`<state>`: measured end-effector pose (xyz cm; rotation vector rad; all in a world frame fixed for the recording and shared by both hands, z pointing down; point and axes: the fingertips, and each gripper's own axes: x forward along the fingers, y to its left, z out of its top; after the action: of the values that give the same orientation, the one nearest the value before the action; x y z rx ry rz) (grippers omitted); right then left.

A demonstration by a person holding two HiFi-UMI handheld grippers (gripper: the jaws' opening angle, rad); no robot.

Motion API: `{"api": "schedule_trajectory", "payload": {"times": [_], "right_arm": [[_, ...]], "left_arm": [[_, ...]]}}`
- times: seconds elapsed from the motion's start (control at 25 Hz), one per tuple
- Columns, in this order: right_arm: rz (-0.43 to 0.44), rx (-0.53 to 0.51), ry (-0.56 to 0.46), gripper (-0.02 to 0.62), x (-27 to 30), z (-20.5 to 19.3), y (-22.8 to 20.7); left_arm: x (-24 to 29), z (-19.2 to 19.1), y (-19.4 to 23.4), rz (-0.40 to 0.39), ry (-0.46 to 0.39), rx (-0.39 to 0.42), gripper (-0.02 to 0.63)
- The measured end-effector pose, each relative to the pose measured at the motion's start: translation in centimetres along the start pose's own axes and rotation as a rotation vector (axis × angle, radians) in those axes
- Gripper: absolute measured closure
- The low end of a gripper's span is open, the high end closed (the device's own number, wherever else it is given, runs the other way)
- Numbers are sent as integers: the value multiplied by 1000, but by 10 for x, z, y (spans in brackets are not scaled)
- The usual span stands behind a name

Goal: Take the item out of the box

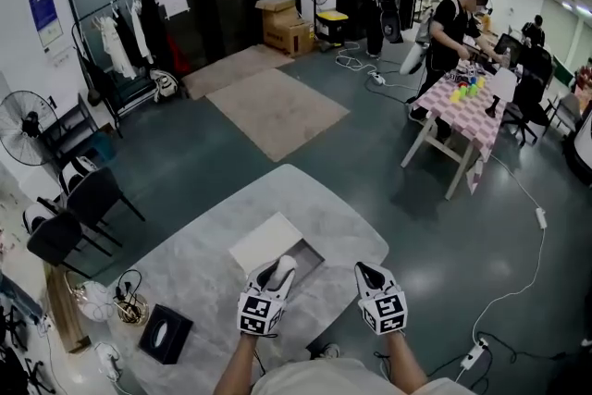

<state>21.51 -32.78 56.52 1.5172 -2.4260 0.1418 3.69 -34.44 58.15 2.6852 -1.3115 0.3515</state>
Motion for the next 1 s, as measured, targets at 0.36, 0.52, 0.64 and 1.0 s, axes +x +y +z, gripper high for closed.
{"api": "schedule_trajectory", "payload": {"times": [0.36,0.52,0.64,1.0], "right_arm": [[-19,-5,-32,595,-4,14,-8],[-21,2,-37,595,-3,11,-8],[-23,7,-35,595,-3,8,-9],[-30,13,-31,595,-4,7,-18]], "left_arm": [[2,21,0,-8,-50,-9,443],[2,26,4,-2,-62,0,443],[6,29,3,-2,-64,4,443],[10,29,-1,-6,-56,0,443]]}}
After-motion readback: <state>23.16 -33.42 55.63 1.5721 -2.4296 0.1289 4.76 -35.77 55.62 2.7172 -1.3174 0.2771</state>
